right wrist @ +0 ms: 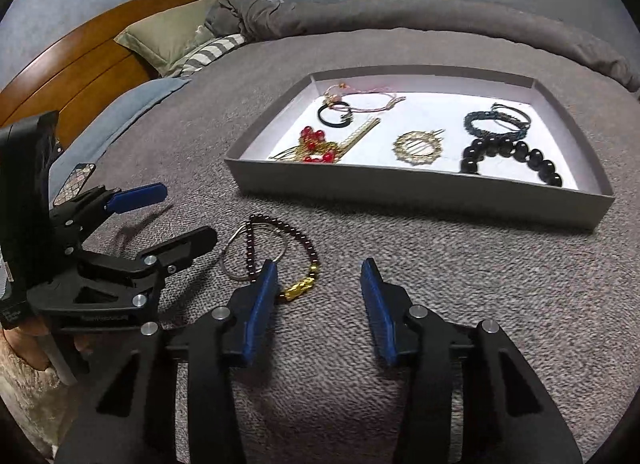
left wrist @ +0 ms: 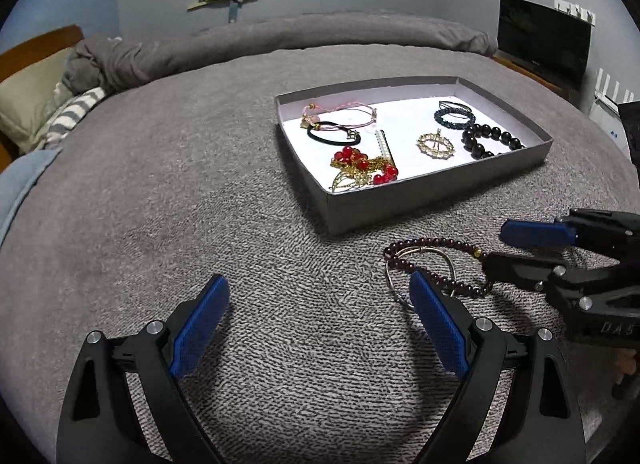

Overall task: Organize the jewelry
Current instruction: 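Move both tools toward the dark red bead bracelet and second bangle, then grasp the dark red bead bracelet with the right tool while the left tool grasps the silver bangle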

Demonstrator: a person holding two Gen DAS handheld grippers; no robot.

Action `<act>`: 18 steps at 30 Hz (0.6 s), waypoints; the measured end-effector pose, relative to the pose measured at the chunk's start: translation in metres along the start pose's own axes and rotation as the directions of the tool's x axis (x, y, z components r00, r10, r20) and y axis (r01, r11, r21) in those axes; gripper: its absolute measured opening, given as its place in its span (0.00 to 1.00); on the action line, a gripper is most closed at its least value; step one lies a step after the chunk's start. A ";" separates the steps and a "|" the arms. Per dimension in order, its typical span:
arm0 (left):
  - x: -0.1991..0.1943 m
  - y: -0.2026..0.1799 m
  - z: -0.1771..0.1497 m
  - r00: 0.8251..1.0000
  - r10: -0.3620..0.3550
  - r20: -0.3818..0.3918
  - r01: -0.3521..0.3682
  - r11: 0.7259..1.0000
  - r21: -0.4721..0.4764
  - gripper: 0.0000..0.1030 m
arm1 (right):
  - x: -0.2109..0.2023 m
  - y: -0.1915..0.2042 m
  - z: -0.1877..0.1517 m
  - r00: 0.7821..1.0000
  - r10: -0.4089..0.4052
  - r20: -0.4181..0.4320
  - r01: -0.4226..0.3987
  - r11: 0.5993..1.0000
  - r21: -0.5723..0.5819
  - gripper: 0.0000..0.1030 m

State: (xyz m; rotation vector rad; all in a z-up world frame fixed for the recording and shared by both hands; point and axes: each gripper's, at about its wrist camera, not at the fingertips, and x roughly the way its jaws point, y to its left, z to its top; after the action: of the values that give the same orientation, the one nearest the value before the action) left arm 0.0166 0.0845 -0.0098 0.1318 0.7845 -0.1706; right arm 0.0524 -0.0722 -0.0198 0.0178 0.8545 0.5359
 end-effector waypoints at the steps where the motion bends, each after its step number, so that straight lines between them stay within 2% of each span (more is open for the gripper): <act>1: 0.000 0.000 0.000 1.000 -0.001 -0.001 0.001 1.000 0.000 0.90 | 0.002 0.002 -0.001 1.000 0.003 -0.006 -0.003 1.000 -0.002 0.36; 3: 0.001 0.000 0.000 1.000 -0.002 -0.002 0.002 1.000 0.003 0.90 | 0.007 0.007 -0.003 1.000 -0.003 -0.021 0.002 1.000 -0.022 0.32; 7: 0.000 0.000 0.000 1.000 -0.004 -0.003 0.004 1.000 0.002 0.90 | 0.011 0.010 -0.006 0.999 -0.011 -0.032 0.010 0.999 -0.045 0.13; 9: 0.001 0.000 -0.001 1.000 -0.013 -0.004 0.013 1.000 0.003 0.90 | 0.007 0.007 -0.005 1.000 0.000 -0.020 -0.001 1.000 -0.028 0.11; 10: 0.001 -0.001 0.000 1.000 -0.019 -0.004 0.019 1.000 0.005 0.90 | 0.003 0.005 -0.004 1.000 0.002 -0.008 -0.002 1.000 -0.020 0.06; 14: 0.000 -0.011 -0.001 0.998 -0.067 0.000 0.067 0.997 0.035 0.89 | -0.015 -0.007 0.001 0.999 -0.028 0.040 0.029 1.000 -0.008 0.06; 18: 0.002 -0.021 -0.003 0.996 -0.085 -0.009 0.085 0.994 0.072 0.89 | -0.032 -0.026 0.004 0.995 -0.071 0.069 0.069 0.997 0.031 0.06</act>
State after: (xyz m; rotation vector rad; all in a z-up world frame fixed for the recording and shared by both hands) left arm 0.0121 0.0639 -0.0144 0.1678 0.7906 -0.2795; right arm 0.0501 -0.1087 -0.0002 0.0325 0.7919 0.4545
